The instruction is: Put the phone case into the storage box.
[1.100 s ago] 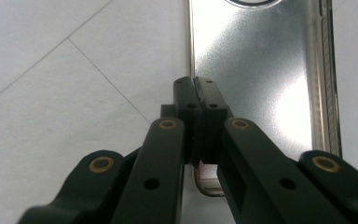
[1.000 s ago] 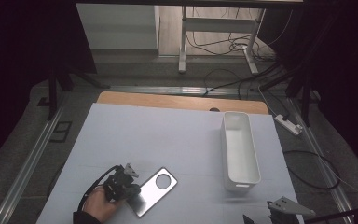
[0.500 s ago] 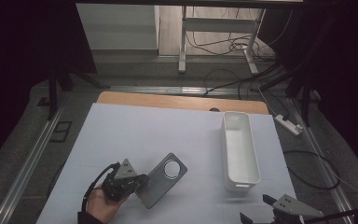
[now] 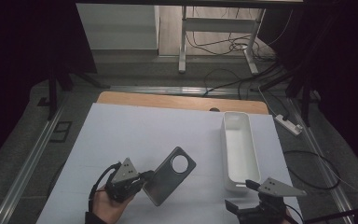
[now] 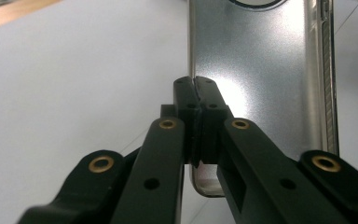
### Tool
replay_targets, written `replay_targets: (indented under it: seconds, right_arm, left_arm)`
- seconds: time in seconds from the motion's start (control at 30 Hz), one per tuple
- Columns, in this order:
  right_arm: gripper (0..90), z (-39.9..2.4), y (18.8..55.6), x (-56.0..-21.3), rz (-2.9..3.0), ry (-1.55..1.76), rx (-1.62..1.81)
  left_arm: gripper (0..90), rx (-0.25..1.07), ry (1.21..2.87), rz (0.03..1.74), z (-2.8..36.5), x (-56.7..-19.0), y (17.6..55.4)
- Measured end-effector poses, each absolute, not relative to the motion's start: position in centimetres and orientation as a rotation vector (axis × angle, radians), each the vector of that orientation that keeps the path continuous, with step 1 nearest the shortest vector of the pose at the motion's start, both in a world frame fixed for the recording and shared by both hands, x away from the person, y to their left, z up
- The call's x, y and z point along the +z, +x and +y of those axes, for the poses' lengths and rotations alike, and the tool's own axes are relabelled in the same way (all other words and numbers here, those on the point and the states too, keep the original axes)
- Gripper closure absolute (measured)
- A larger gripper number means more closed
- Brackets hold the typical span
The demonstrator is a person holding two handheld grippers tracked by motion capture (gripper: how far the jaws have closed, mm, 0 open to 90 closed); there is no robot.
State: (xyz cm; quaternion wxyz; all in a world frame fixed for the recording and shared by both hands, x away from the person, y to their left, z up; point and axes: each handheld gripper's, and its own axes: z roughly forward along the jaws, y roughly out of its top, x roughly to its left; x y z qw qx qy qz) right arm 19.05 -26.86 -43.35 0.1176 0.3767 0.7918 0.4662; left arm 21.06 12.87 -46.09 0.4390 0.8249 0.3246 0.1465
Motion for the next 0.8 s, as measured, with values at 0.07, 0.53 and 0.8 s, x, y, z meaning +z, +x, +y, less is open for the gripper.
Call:
replay_targets:
  seconds: [0.07, 0.53, 0.8]
  right_arm:
    - [0.0, -26.2, 19.5, -43.2, 2.333, 1.093, 1.382]
    - [0.0, -20.0, 21.7, -43.8, 2.439, 1.039, 1.431]
    - [0.0, -17.6, 22.6, -44.3, 2.489, 1.08, 1.457]
  left_arm:
    - [89.2, 0.372, 2.035, 0.799, 12.5, -46.0, 21.0]
    - [89.2, 0.342, 1.968, 0.791, 11.7, -45.7, 21.1]
    - [89.1, 0.331, 1.969, 0.783, 11.0, -45.8, 21.1]
